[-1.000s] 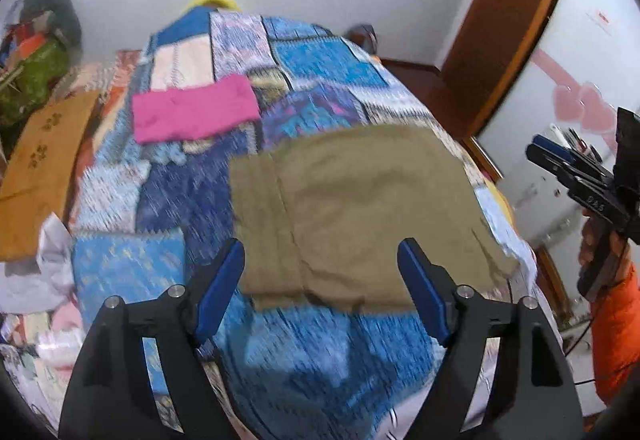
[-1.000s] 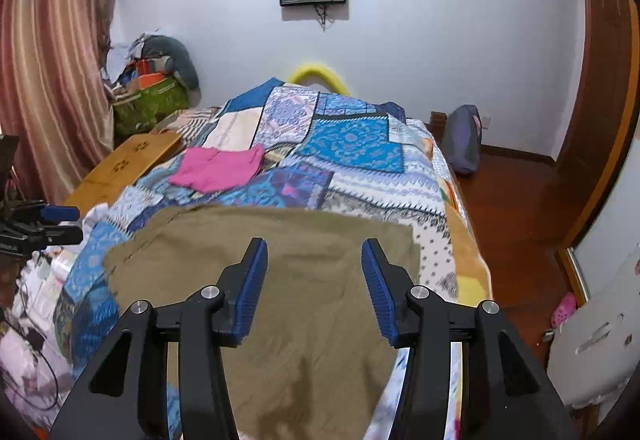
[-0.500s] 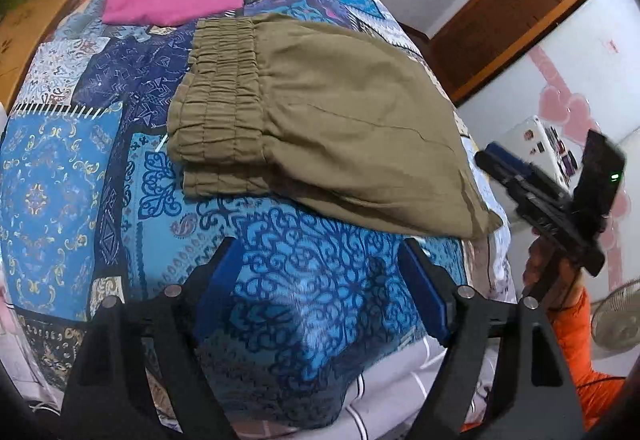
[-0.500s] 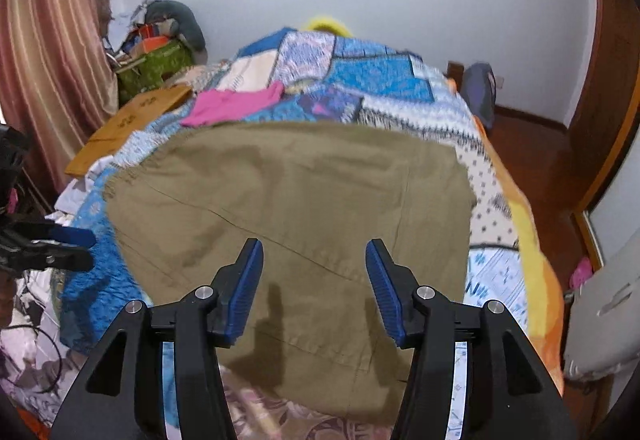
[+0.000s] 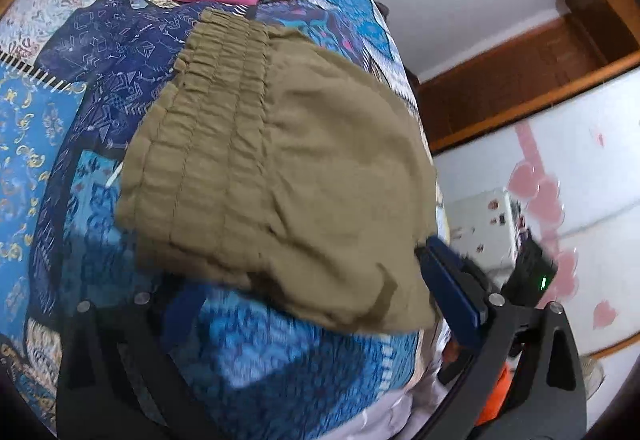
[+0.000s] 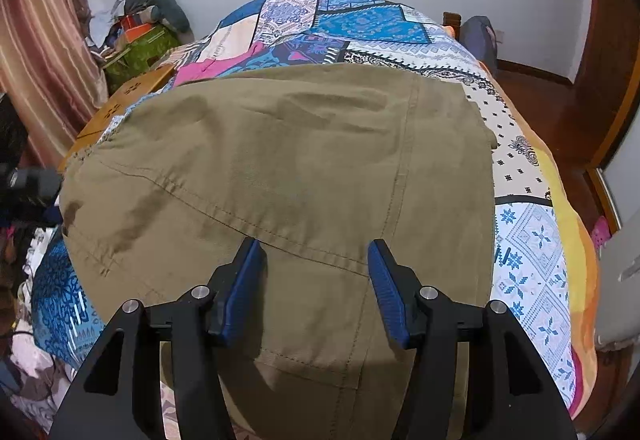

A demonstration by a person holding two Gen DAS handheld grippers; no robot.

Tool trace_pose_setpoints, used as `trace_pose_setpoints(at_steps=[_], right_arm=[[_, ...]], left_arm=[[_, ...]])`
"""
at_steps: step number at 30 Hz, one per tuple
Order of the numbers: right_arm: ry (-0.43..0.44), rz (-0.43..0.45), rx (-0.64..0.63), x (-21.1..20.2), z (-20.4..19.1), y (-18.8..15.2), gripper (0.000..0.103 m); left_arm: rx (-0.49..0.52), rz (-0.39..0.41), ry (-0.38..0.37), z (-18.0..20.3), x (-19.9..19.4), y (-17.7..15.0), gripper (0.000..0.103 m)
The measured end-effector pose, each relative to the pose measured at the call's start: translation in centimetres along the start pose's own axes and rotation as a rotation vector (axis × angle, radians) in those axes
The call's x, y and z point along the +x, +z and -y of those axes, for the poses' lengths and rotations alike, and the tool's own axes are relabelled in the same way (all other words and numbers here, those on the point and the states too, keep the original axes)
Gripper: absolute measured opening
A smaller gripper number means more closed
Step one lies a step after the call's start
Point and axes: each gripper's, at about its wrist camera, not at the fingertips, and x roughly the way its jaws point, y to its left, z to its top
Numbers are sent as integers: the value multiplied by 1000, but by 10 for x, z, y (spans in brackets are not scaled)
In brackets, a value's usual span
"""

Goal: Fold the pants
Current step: 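Grasp the olive pants waistband with the left gripper and lift it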

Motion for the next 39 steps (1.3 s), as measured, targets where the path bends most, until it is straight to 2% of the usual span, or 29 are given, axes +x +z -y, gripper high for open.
trace_pose_setpoints(at_steps=[2, 4, 6, 7, 9, 12, 15, 23, 26, 31, 35, 37, 39], right_arm=[[8, -1, 0, 1, 1, 1, 52], [15, -3, 2, 1, 2, 1, 52], [15, -3, 2, 2, 2, 2, 52], [15, -5, 3, 2, 3, 2, 52], [17, -11, 8, 3, 5, 4, 52], [14, -21, 3, 3, 4, 6, 53], [3, -29, -7, 5, 1, 10, 55], [49, -73, -55, 13, -21, 29, 57], [89, -41, -49, 11, -34, 46, 57], [103, 14, -52, 17, -67, 76, 57], [106, -63, -125, 44, -93, 86, 57], [135, -142, -154, 60, -101, 83, 57], [147, -174, -184, 69, -104, 77, 58]], left_arm=[[-25, 18, 3, -2, 1, 9, 99], [-48, 44, 34, -4, 2, 17, 87], [-40, 58, 82, -4, 4, 24, 69], [-26, 66, 115, -2, 5, 26, 63], [30, 75, 180, 4, 6, 28, 43], [104, 117, 227, 15, 2, 27, 36], [234, 178, 334, 34, -2, 22, 32], [392, 283, 539, 37, -34, -5, 32], [445, 319, 589, 38, -43, -13, 31], [520, 360, 629, 46, -50, -27, 31], [545, 384, 620, 50, -54, -32, 31], [551, 393, 611, 52, -55, -30, 31], [566, 401, 600, 56, -55, -29, 31]])
